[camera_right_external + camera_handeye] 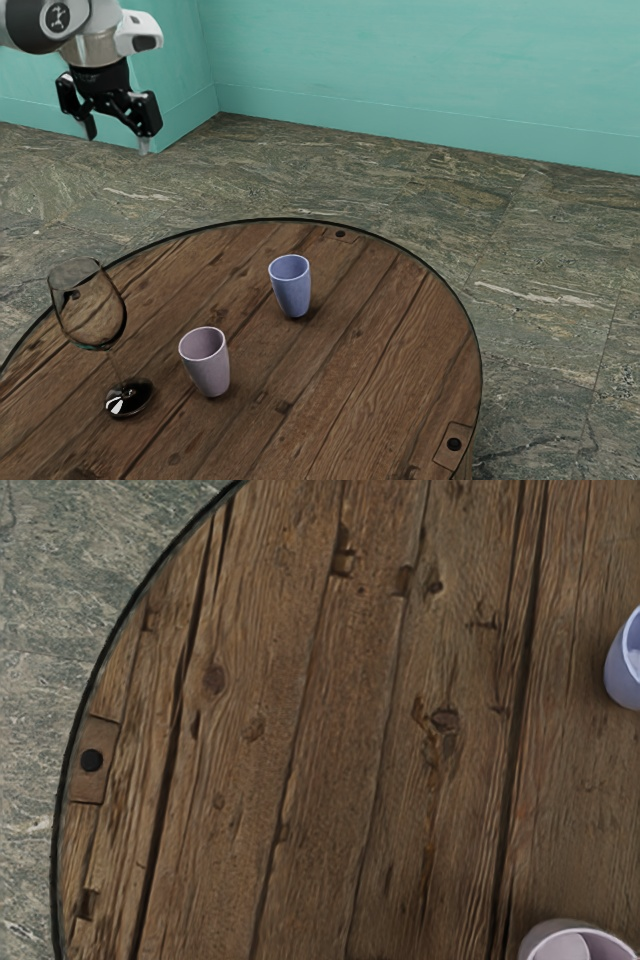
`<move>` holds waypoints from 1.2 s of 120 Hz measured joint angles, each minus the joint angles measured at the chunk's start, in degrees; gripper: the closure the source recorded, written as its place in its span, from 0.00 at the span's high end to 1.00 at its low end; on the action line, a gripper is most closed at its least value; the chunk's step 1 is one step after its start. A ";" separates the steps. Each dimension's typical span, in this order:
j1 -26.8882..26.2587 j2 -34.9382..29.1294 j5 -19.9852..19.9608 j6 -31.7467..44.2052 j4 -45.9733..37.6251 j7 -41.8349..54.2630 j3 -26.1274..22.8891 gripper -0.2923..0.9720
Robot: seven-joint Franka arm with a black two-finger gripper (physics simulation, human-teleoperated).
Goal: Place the left cup onto the right cup
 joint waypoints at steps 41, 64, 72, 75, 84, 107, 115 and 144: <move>-0.62 3.24 -5.55 3.76 -10.33 -0.02 -4.48 0.77; 0.28 3.00 -10.43 11.77 -25.19 -2.71 -5.60 0.77; 0.28 4.23 -11.59 14.71 -27.77 -3.50 -6.32 0.77; 0.08 4.65 -12.09 15.83 -28.90 -3.77 -6.44 0.77; -0.10 6.24 -13.18 18.77 -30.68 -4.53 -7.15 0.77; -0.48 9.54 -14.26 24.94 -31.64 -5.96 -9.08 0.77; -0.86 10.66 -14.39 26.43 -31.71 -6.33 -9.15 0.77; 0.52 14.95 -14.45 31.61 -33.34 -7.39 -9.18 0.75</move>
